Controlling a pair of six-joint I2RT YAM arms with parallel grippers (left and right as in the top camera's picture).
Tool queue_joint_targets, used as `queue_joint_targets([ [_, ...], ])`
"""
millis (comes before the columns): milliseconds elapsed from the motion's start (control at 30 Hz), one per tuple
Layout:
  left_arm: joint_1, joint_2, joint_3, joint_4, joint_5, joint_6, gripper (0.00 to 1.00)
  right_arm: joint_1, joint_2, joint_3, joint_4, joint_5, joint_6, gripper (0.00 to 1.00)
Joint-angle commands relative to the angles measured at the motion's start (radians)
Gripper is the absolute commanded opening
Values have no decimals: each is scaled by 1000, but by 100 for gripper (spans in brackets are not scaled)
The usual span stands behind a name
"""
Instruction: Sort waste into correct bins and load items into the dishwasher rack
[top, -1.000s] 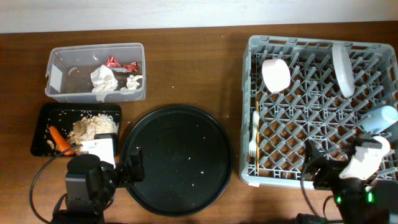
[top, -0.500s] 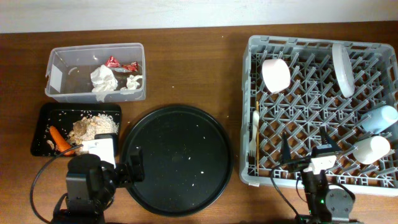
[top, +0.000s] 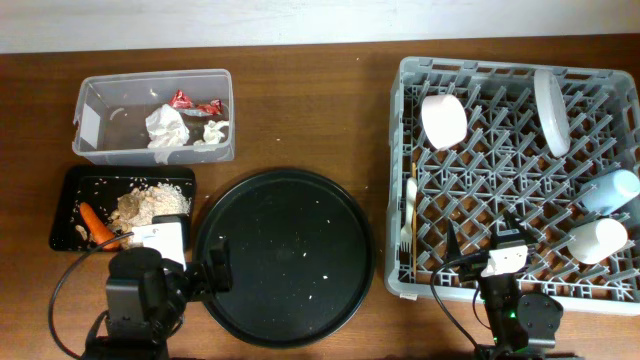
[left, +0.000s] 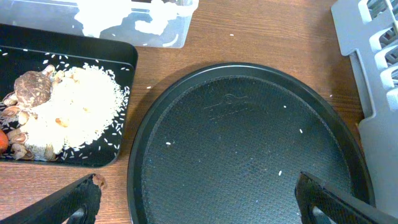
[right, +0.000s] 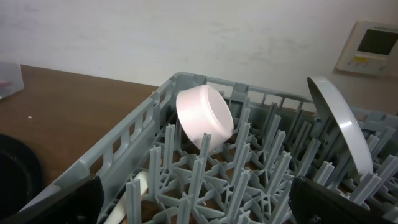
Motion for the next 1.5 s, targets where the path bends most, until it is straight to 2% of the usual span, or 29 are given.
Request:
queue_joint_targets([
  [0, 2, -4, -1, 2, 8, -13, 99, 6, -8, -5, -6, -10, -6, 98],
  [133, 3, -118, -41, 3, -105, 6, 99, 6, -8, -5, -6, -10, -6, 98],
  [233, 3, -301, -250, 210, -93, 6, 99, 6, -8, -5, -6, -10, -6, 98],
  [267, 3, -394, -379, 357, -71, 6, 99, 6, -8, -5, -6, -10, -6, 98],
  [333, 3, -482, -512, 541, -60, 7, 99, 6, -8, -5, -6, -10, -6, 98],
  [400, 3, -546, -658, 809, -60, 106, 99, 6, -8, -5, -6, -10, -6, 98],
  [467, 3, -557, -710, 898, -61, 171, 99, 6, -8, -5, -6, -10, -6, 98],
  [533, 2, -557, -713, 825, -63, 246, 99, 6, -8, -5, -6, -10, -6, 98],
  [567, 2, -557, -713, 785, -59, 245, 99, 6, -8, -5, -6, -10, -6, 98],
  [1467, 3, -557, -713, 787, -45, 243, 99, 6, -8, -5, -6, -10, -6, 98],
])
